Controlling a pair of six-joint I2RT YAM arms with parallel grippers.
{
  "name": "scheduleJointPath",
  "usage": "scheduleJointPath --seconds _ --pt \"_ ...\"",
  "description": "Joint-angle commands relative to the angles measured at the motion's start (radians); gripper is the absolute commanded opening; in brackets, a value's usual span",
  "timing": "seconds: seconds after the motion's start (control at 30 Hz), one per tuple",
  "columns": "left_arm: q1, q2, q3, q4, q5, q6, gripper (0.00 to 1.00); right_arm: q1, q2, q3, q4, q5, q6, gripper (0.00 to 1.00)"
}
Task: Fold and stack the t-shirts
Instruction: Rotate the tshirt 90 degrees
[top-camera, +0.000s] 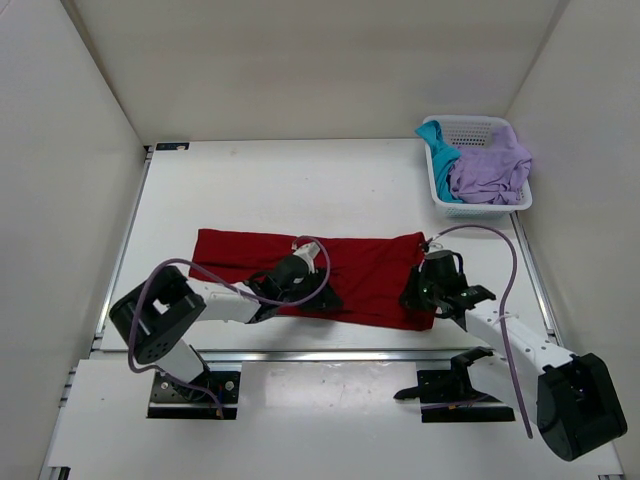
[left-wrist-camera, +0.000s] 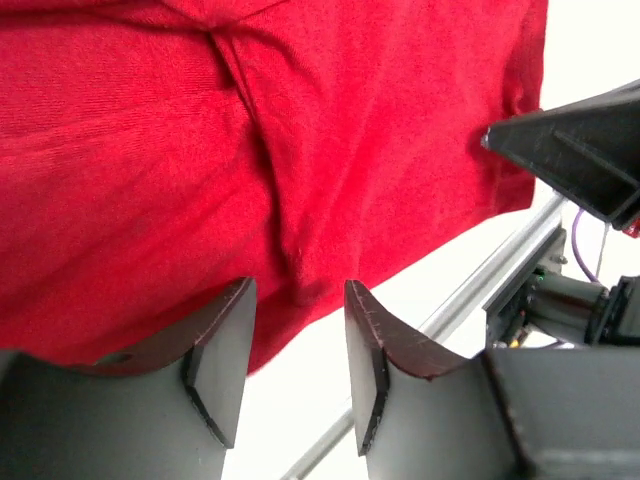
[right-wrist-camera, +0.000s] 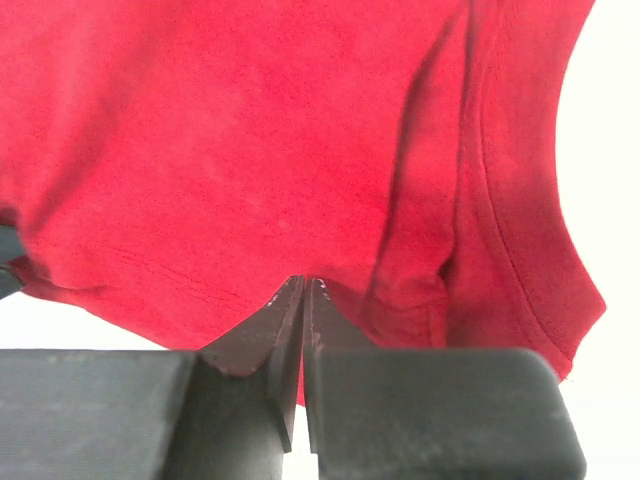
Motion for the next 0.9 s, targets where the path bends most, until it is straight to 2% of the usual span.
scheduleJointPath --seconds 0.0,0.07,0.2,0.37,0.5,0.6,0.7,0.8,0.83,0.87 --pt "0.017 -0.104 -0.017 -0.045 -0.007 0.034 0.52 0.034 -0.023 0.096 0.011 0.042 0.004 0.04" --pt "0.021 -0.153 -0.017 -0.059 -0.010 0.053 0.51 0.047 -0.002 0.121 0.050 0.034 0.011 0.05" --pt "0.052 -0.225 -0.031 -0.079 -0.009 0.088 0.50 0.063 0.159 0.158 0.185 0.015 0.010 0.02" --pt "0.176 -0.345 -0.104 -0.079 0.054 0.125 0.49 0.070 0.357 0.195 0.380 0.014 0.028 0.00" --pt "0.277 -0.503 -0.155 -0.143 0.072 0.159 0.51 0.053 0.582 0.339 0.357 0.018 0.001 0.00" --pt "0.342 -0.583 -0.148 -0.183 0.049 0.206 0.55 0.034 0.740 0.477 0.331 0.037 -0.032 0.00" --pt "0.395 -0.577 -0.089 -0.249 0.045 0.257 0.56 0.001 0.900 0.690 0.244 -0.011 -0.061 0.00" --pt "0.414 -0.528 -0.027 -0.268 0.080 0.271 0.55 -0.024 1.078 1.023 0.123 -0.045 -0.093 0.00" --pt "0.403 -0.506 -0.028 -0.266 0.089 0.263 0.56 -0.027 1.151 1.090 0.092 -0.064 -0.098 0.00" --pt "0.402 -0.495 -0.029 -0.258 0.103 0.259 0.56 -0.033 1.232 1.233 0.028 -0.067 -0.116 0.00"
